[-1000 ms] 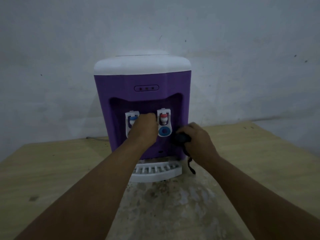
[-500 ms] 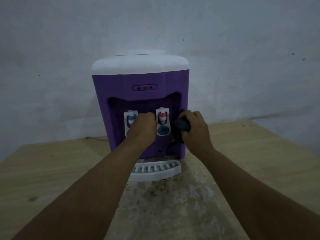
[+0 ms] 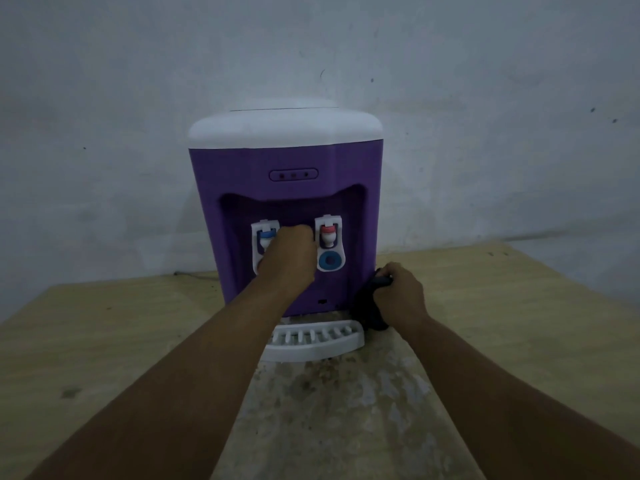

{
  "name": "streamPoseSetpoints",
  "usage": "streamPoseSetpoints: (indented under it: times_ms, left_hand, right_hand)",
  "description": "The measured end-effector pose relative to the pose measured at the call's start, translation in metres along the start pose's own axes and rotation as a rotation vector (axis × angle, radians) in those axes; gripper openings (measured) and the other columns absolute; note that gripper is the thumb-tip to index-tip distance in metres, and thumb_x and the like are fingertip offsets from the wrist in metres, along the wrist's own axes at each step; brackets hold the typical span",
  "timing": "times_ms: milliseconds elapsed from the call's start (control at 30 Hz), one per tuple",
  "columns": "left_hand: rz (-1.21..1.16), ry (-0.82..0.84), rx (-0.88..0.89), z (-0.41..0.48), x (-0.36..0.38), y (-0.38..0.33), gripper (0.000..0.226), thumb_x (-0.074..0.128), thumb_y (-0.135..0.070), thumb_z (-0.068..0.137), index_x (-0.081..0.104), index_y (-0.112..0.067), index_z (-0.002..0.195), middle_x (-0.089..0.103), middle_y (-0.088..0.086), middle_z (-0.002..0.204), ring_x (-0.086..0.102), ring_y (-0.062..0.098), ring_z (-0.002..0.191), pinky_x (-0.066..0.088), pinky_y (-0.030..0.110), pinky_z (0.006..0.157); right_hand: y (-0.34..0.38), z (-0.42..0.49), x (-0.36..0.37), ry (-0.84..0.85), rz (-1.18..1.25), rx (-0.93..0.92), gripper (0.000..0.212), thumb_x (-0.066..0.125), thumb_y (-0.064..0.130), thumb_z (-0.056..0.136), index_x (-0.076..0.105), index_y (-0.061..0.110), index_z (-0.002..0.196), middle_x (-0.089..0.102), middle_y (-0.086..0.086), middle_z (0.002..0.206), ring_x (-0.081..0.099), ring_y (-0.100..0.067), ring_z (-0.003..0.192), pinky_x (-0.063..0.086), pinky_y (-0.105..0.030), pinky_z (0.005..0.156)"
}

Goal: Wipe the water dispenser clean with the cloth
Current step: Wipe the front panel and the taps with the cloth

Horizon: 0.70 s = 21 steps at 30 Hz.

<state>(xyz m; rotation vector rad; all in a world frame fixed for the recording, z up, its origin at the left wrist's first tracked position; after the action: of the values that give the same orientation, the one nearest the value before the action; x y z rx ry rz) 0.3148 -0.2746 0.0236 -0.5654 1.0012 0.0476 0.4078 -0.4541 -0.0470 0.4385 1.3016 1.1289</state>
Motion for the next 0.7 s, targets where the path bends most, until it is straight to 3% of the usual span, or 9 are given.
streamPoseSetpoints:
  times_ms: [167,267,367,467,600,700]
  left_hand:
    - [-0.096,-0.045,0.061,-0.014,-0.017,-0.003,0.014,0.054,-0.005,0.095,0.066,-0.004,0.087,0.069,0.009,0.076,0.067,0.020,0.055,0.058,0.041,0.054]
    - [-0.174,-0.139,0.100,-0.028,-0.034,-0.004,0.021,0.051,-0.016,0.099,0.065,-0.008,0.086,0.067,0.005,0.075,0.060,0.010,0.051,0.057,0.040,0.052]
    - [-0.147,-0.270,0.179,-0.039,-0.054,-0.002,0.026,0.051,-0.030,0.099,0.060,-0.013,0.081,0.063,0.001,0.069,0.059,0.017,0.056,0.053,0.041,0.053]
    - [-0.092,-0.416,0.238,-0.052,-0.076,0.006,0.036,0.048,-0.037,0.100,0.051,-0.017,0.070,0.050,-0.009,0.055,0.049,0.008,0.049,0.037,0.029,0.047]
    - [-0.047,-0.585,0.169,-0.061,-0.096,0.036,0.043,0.048,-0.034,0.101,0.039,-0.016,0.062,0.036,-0.009,0.051,0.037,0.005,0.046,0.024,0.026,0.045]
    - [-0.155,-0.613,0.124,-0.053,-0.097,0.058,0.041,0.043,-0.026,0.102,0.047,-0.008,0.066,0.044,-0.002,0.057,0.043,0.011,0.052,0.025,0.024,0.050]
  right_hand:
    - [0.060,0.014,-0.041,-0.278,0.036,-0.244,0.029,0.049,-0.011,0.072,0.059,0.015,0.079,0.059,-0.010,0.089,0.050,-0.019,0.074,0.034,-0.002,0.052]
    - [0.099,0.017,-0.059,-0.347,0.035,-0.382,0.032,0.049,-0.013,0.074,0.063,0.010,0.091,0.046,-0.008,0.097,0.043,-0.017,0.074,0.035,0.001,0.059]
    - [0.125,0.013,-0.062,-0.398,0.007,-0.527,0.031,0.052,-0.012,0.078,0.063,0.006,0.100,0.038,-0.004,0.101,0.044,-0.016,0.082,0.041,-0.009,0.066]
    - [0.130,0.007,-0.052,-0.448,-0.073,-0.648,0.026,0.056,-0.009,0.078,0.064,0.003,0.100,0.036,-0.008,0.107,0.043,-0.019,0.092,0.048,-0.022,0.075]
    - [0.138,0.006,-0.039,-0.496,-0.177,-0.756,0.021,0.057,-0.010,0.079,0.065,-0.002,0.097,0.051,-0.017,0.099,0.052,-0.029,0.083,0.052,-0.038,0.064]
    - [0.138,0.004,-0.041,-0.538,-0.190,-0.777,0.034,0.057,-0.014,0.073,0.065,-0.002,0.104,0.059,-0.019,0.096,0.057,-0.034,0.082,0.053,-0.039,0.063]
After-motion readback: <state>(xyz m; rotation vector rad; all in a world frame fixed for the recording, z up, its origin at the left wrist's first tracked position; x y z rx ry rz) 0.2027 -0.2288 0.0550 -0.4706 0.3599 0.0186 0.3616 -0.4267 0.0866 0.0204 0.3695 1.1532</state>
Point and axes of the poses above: each hand's wrist, its own z-axis towards the middle knuckle, its own x-axis out of the palm, y = z × x, the point moved 7 cm from there along z, towards the middle knuckle
